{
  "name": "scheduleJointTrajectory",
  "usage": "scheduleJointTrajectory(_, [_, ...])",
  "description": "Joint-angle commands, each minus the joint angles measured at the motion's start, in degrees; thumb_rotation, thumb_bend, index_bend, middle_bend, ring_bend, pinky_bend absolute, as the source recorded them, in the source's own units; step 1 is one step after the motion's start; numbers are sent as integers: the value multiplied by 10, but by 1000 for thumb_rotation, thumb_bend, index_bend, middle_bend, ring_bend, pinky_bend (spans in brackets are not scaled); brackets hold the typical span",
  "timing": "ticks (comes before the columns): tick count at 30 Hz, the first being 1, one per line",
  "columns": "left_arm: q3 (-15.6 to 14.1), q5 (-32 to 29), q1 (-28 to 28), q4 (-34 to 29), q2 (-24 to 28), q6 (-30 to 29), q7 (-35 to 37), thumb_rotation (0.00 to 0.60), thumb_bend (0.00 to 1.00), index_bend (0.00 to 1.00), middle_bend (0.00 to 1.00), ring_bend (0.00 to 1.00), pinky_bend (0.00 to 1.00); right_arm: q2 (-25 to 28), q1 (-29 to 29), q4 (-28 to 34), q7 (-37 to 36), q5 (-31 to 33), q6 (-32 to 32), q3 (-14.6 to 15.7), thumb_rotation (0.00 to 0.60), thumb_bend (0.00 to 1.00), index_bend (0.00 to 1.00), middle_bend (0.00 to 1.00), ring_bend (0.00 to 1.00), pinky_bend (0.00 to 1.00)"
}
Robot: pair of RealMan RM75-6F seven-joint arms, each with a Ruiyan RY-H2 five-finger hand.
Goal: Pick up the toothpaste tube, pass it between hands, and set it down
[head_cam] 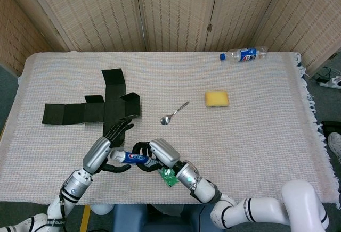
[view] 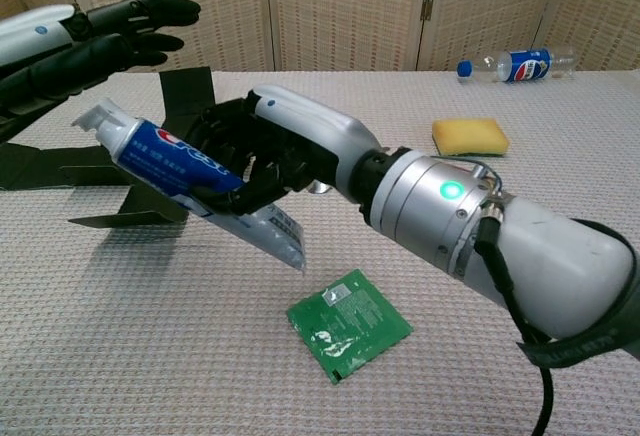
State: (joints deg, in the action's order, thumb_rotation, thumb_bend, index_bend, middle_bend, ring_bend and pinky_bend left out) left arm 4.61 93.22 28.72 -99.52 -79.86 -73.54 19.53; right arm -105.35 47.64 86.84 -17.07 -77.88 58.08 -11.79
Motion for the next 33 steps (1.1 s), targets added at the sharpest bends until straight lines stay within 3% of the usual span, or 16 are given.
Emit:
scheduleJointTrajectory(1, [0,-2,0,4,-8,-2,-6,163,147,0,0,0,0,-7,-2,-2,-2,2,2,-5,600,1000,768,686,658,583])
scheduleJointTrajectory(16, [-3,-14,8,5,-31,13,-28,141,147,0,0,0,0,-39,-5,8,27,52,-16,-29,600,1000,772,691,661,585])
scheduleJointTrajectory(33, [2,-26,14,0,-39,20,-38,139,146,0,0,0,0,-71,-15,0,14,51,-5,-47,600,1000,785,699,669,586])
